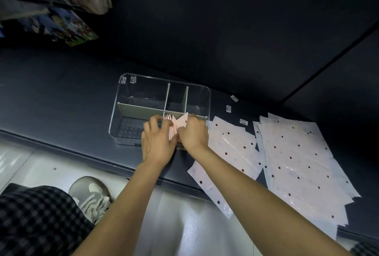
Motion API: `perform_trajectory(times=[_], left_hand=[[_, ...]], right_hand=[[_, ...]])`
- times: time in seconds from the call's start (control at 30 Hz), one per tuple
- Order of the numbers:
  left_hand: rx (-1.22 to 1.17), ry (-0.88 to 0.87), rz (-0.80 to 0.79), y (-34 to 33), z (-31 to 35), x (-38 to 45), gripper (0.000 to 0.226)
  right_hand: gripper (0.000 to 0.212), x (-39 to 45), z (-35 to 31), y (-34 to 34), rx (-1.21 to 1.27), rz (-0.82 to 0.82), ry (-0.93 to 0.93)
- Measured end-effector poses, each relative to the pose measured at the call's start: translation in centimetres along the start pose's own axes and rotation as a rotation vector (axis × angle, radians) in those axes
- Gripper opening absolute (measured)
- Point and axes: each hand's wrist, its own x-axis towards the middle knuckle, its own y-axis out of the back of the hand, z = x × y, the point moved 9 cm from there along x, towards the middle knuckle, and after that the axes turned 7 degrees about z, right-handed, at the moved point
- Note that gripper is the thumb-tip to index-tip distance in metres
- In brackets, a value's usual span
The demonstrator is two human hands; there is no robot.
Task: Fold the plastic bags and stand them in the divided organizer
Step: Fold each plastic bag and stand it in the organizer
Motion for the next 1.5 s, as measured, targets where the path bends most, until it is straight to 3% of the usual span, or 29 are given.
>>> perform_trajectory(times=[0.1,0.2,0.4,0.7,0.87,1.0,1.17,1.33,1.43,1.5], left_hand=[[-0.025,0.063,0.069,0.6,-0.5,-0.2,0.027],[-0.050,0.122,0.116,0.9,-0.9,-0.4,0.023],[-0.116,0.165,0.141,0.8,-1.3,-0.7,0.025],[-0.110,0.164,0.141,1.0,-2.0,-1.1,0.024],[-0.142,0.154,0.096,0.6,-2.1,-0.8,0.029],[-0.106,0.112,0.073,0.3,-2.0,-0.8,0.034],[-0.068,0.052,0.083,0.5,-1.1,-0.8,0.034],[-0.024,0.060,0.034,0.2,-1.0,-0.5,0.033],[-0.024,0.044,0.023,0.4,-0.3,-0.7,0.032],[-0.067,-0.013,0.093,1.5,1.2,-1.3,0.026]], right_hand=[[0.017,0.2,-0.7,-0.2,-0.013,0.017,0.072],[0.031,-0.1,-0.9,0.0,0.012,0.043,0.151],[0.039,0.0,-0.1,-0.7,-0.121,0.012,0.122],[0.041,-0.2,0.5,-4.3,-0.168,-0.303,-0.060],[0.033,0.5,0.5,-5.6,0.077,-0.526,-0.139],[0.043,0.7,0.7,-5.5,0.094,-0.561,-0.146],[0.040,0.5,0.6,-4.8,0.031,-0.493,-0.063],[0.034,-0.8,1.6,-0.5,0.004,-0.207,0.159],[0.023,-3.1,5.8,2.3,0.108,-0.054,0.189],[0.025,-5.4,9.8,2.5,0.063,-0.069,0.209]])
